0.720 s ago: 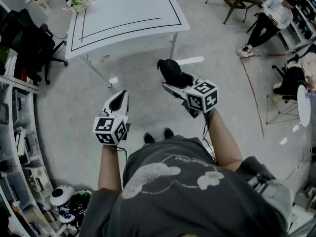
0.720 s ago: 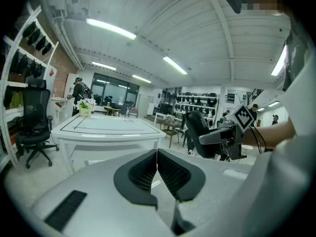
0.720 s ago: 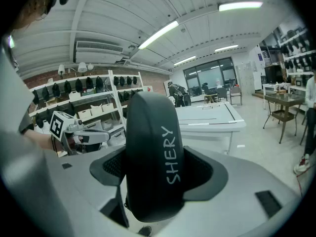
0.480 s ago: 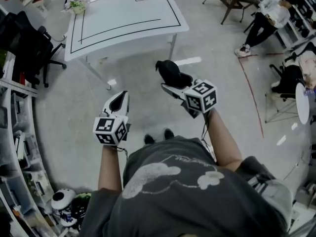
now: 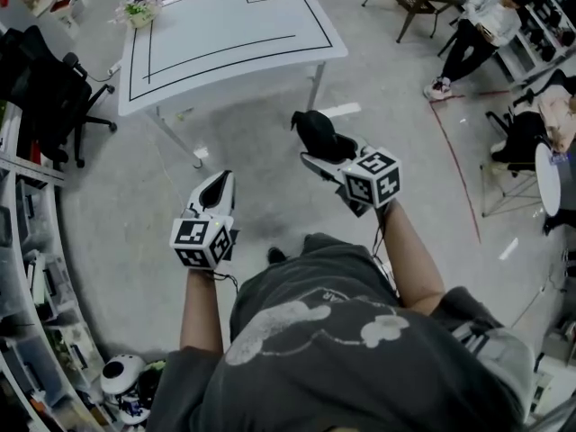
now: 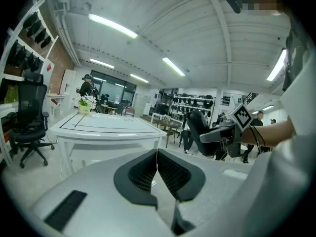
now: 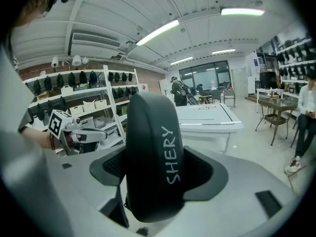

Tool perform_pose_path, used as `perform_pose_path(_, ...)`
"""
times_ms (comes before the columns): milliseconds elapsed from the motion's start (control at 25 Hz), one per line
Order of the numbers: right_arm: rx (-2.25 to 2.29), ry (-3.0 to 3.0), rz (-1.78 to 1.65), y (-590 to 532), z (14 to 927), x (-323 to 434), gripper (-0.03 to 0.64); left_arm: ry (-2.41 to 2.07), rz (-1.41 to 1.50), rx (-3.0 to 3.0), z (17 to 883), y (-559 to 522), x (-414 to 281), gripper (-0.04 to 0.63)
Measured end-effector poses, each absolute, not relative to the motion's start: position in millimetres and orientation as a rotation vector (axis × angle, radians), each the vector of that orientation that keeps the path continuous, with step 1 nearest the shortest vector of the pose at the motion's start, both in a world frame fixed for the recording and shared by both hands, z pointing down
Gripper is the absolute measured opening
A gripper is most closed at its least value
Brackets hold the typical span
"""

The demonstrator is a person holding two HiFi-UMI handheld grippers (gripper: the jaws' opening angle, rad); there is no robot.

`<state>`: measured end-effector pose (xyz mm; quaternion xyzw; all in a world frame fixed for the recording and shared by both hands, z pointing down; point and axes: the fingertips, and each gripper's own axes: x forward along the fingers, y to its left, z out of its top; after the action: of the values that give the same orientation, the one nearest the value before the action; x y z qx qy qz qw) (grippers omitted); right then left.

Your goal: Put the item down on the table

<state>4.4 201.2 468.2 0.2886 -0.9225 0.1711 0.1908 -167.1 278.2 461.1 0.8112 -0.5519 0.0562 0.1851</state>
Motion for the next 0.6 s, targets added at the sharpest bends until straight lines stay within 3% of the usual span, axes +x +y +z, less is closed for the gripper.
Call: perform_pose_path(600, 0.851, -2.63, 0.535, 113, 474, 12, 0.334, -1.573, 0.192, 2.281, 465, 206, -169, 0.003)
